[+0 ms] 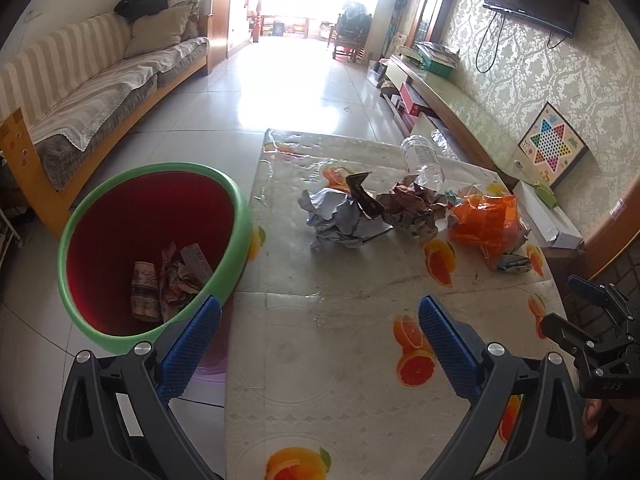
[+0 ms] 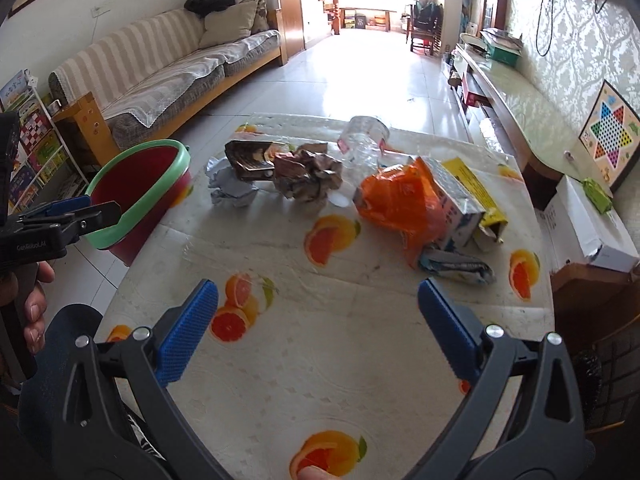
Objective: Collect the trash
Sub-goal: 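Move both open tools back over the table toward the remaining trash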
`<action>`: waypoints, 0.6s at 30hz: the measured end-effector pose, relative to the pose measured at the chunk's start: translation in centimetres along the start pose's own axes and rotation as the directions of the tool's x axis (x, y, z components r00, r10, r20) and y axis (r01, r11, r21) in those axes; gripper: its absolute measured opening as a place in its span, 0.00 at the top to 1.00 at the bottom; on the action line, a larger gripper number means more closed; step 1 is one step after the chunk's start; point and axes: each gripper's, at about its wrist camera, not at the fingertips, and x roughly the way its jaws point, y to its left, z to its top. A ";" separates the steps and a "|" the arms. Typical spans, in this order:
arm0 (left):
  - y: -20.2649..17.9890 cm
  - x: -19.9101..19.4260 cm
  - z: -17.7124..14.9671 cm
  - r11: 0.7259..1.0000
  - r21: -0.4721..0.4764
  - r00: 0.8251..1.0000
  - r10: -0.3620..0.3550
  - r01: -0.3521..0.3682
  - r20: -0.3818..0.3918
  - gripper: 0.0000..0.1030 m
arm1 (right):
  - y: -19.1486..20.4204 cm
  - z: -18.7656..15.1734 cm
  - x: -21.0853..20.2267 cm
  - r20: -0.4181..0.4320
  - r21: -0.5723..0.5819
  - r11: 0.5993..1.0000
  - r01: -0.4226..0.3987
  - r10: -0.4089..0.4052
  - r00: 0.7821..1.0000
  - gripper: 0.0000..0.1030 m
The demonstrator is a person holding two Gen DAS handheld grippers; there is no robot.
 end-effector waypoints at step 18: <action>-3.0 10.1 8.2 1.000 -0.009 0.998 0.003 -0.003 -0.061 0.09 | -6.8 -2.5 -1.0 0.018 0.168 0.985 0.043 -0.046 0.999 0.05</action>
